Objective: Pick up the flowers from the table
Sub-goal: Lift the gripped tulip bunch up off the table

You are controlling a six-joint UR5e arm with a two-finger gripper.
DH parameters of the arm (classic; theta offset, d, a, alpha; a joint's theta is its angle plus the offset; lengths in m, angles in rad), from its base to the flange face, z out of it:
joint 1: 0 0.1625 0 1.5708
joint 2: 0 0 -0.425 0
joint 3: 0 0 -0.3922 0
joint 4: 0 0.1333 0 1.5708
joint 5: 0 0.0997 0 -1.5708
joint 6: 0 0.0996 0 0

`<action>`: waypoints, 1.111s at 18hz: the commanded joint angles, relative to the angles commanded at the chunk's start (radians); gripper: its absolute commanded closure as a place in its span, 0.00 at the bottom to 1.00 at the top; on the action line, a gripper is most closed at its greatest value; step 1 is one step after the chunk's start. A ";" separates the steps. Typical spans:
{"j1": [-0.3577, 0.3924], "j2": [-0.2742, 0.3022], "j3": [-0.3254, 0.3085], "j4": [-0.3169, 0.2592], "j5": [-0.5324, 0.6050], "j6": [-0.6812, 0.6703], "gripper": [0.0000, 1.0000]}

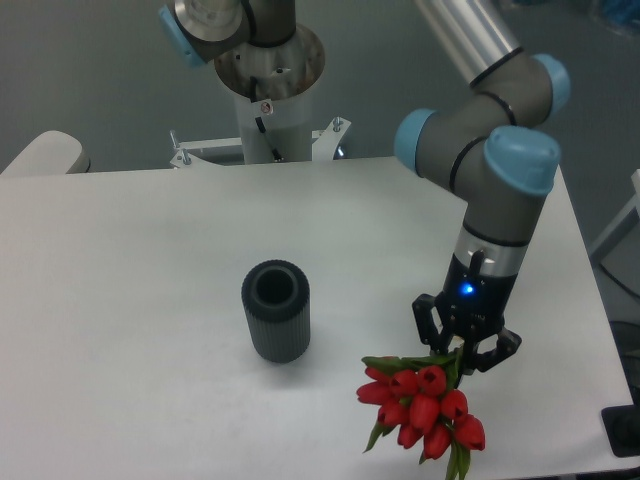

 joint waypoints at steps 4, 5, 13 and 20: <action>0.009 0.015 0.002 0.006 -0.141 -0.044 0.68; 0.011 0.015 0.000 0.006 -0.166 -0.048 0.68; 0.009 0.026 -0.015 0.008 -0.293 -0.097 0.68; 0.011 0.034 -0.028 0.009 -0.318 -0.126 0.68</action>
